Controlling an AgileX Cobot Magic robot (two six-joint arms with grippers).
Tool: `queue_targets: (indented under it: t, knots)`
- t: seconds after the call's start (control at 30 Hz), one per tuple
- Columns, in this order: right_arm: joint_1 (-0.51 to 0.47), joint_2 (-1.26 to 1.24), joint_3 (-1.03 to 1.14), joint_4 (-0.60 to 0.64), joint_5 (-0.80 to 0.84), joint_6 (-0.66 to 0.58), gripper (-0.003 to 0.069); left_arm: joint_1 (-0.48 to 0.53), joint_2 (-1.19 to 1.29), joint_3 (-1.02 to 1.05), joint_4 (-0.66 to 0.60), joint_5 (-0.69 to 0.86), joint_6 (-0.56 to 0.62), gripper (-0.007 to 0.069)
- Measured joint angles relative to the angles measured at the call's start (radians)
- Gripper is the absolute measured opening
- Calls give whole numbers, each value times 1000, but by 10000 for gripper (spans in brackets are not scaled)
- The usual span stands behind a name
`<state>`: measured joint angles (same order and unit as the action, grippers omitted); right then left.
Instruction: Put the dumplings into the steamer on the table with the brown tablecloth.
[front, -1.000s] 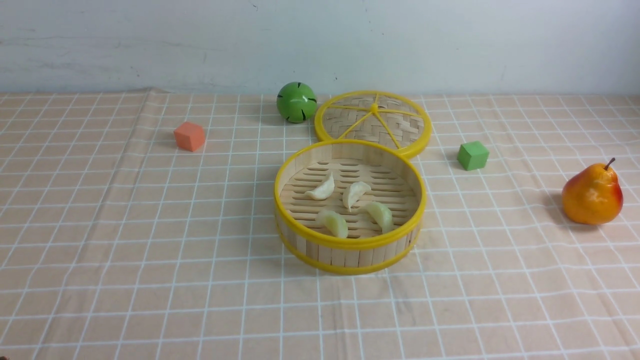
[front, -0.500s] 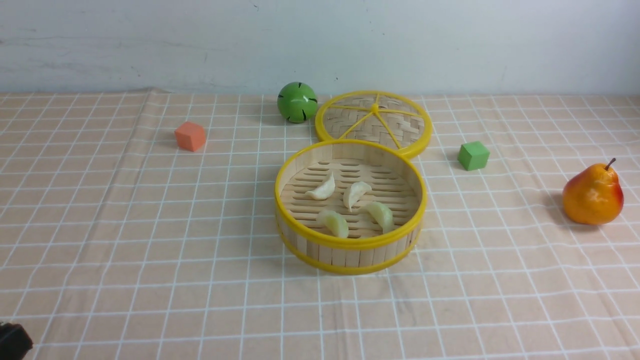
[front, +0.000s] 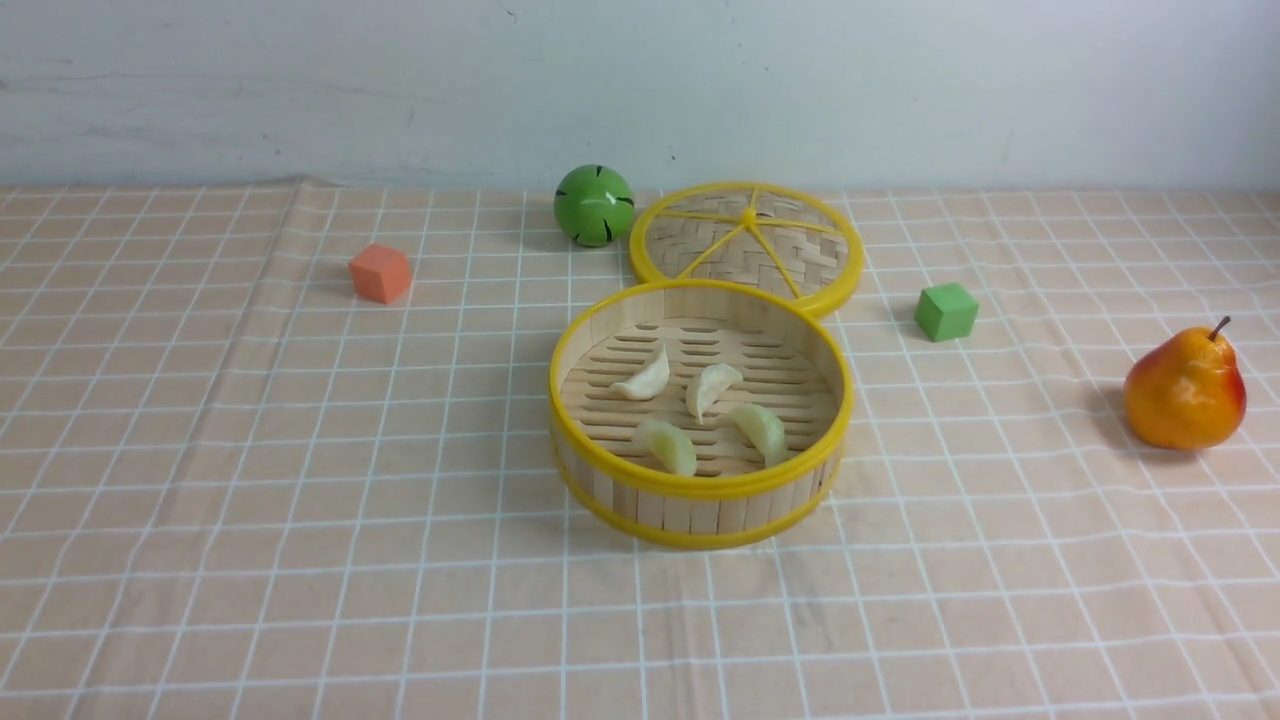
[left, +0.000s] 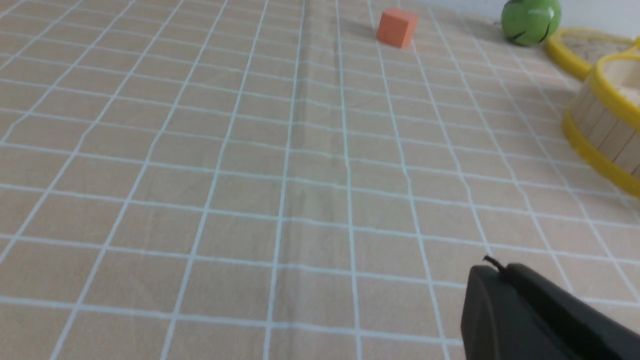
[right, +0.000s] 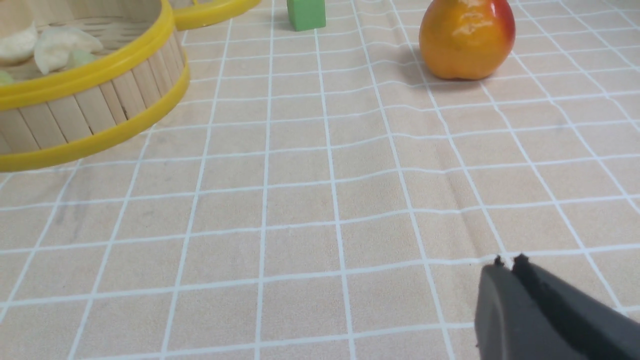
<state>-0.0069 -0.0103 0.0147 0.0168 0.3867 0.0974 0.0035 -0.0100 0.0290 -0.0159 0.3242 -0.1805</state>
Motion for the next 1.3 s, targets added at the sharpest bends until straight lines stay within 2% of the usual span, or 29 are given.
queue_targets:
  t: [1.3]
  knots:
    - [0,0,0,0,0,0,64,0,0,0,16,33,0,-14]
